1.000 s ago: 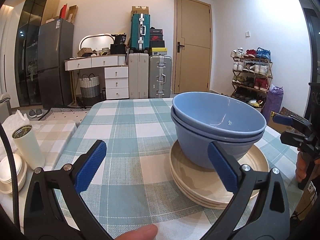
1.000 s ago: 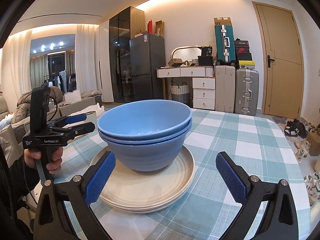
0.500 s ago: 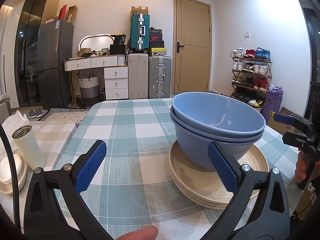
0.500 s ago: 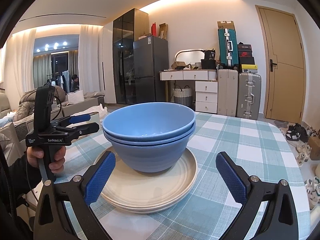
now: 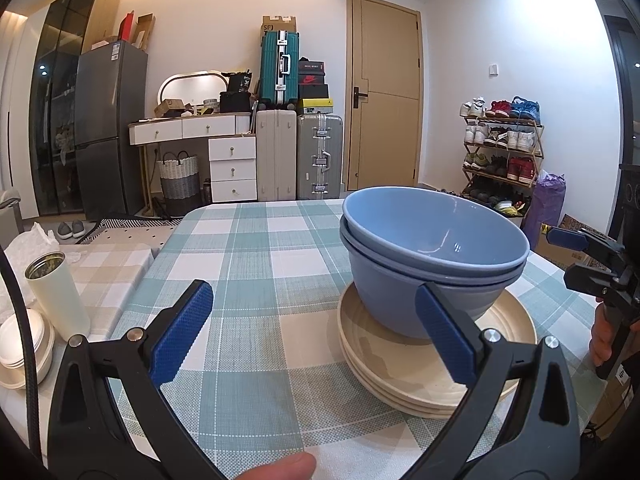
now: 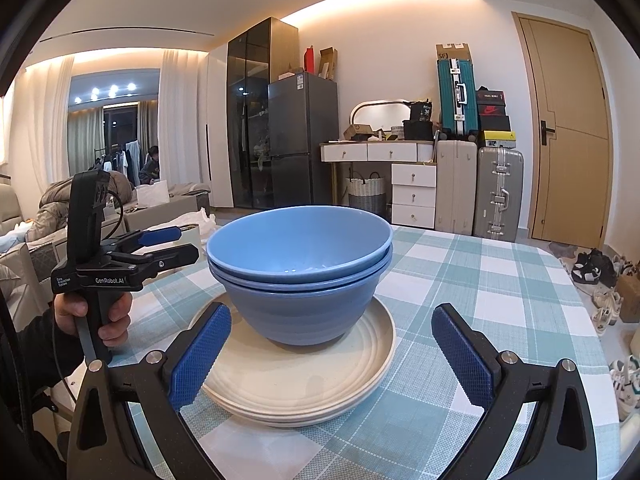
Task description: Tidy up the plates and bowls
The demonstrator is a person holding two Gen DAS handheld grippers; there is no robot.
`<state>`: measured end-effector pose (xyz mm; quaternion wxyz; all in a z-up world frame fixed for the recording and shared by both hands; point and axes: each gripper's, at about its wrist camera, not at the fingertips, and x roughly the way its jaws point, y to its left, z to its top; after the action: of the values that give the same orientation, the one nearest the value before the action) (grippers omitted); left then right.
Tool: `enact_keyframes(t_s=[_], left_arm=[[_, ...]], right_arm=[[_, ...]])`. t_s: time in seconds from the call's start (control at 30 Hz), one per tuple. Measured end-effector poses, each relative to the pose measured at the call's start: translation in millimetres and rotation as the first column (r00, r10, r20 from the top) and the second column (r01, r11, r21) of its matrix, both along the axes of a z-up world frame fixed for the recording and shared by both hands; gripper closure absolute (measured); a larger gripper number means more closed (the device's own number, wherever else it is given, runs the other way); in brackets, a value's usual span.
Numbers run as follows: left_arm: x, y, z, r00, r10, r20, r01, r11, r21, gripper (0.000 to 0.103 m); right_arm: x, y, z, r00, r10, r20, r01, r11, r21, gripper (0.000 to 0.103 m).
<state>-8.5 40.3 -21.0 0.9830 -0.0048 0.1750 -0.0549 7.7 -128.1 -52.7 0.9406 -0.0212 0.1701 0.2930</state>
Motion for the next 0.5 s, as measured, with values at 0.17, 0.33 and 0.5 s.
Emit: enact_keyframes(t_s=[0.17, 0.33, 0.5], left_arm=[[0.1, -0.1, -0.2, 1.0, 0.0, 0.001, 0.0, 1.0, 0.0, 0.002], [0.3, 0.0, -0.5, 1.0, 0.0, 0.001, 0.0, 1.0, 0.0, 0.002], [-0.3, 0.0, -0.5, 1.0, 0.0, 0.002, 0.0, 1.0, 0.0, 0.002]], right_arm=[[-1.1, 0.4, 1.0, 1.0, 0.001, -0.001, -0.001, 1.0, 0.001, 0.001], [-1.2, 0.4, 0.9, 1.0, 0.001, 0.0, -0.001, 1.0, 0.0, 0.001], [-1.3, 0.6, 0.8, 1.0, 0.001, 0.001, -0.001, 1.0, 0.001, 0.001]])
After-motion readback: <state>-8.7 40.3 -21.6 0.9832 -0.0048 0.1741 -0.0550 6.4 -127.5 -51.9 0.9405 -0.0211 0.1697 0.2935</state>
